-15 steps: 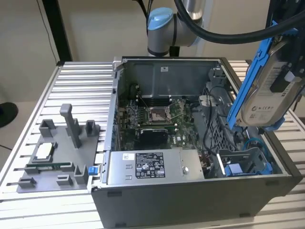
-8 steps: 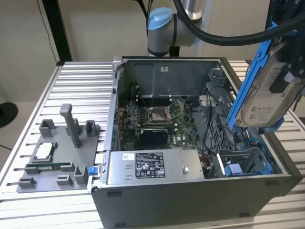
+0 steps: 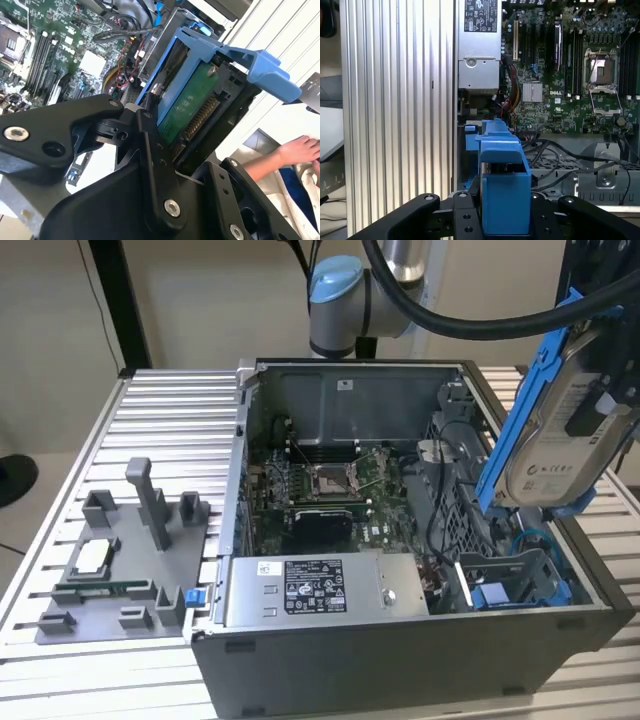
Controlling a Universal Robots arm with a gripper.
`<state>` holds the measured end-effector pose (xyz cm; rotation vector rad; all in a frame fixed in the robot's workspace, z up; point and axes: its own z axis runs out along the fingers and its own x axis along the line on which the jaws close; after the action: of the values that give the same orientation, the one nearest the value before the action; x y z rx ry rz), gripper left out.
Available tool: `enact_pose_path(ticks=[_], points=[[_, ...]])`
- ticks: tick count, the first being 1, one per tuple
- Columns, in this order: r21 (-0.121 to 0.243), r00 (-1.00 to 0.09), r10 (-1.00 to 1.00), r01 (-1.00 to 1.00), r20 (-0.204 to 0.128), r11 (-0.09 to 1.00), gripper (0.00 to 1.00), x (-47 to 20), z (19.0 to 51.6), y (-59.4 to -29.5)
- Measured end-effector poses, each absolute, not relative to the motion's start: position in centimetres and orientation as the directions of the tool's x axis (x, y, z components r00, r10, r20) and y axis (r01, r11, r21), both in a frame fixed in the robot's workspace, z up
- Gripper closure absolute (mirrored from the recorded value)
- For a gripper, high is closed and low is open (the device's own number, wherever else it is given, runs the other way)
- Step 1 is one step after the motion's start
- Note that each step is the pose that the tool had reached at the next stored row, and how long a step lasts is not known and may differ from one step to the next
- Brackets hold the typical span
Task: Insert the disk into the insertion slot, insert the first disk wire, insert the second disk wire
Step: 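Insert the disk into the insertion slot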
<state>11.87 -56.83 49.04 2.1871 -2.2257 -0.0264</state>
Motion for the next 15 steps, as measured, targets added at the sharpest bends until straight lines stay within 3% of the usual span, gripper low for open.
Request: enact_pose_path(ticks=[15], points=[[0.027,-0.017,-1.0,-0.999,0.003,0.017,1.0,11.87,48.33,-56.83]])
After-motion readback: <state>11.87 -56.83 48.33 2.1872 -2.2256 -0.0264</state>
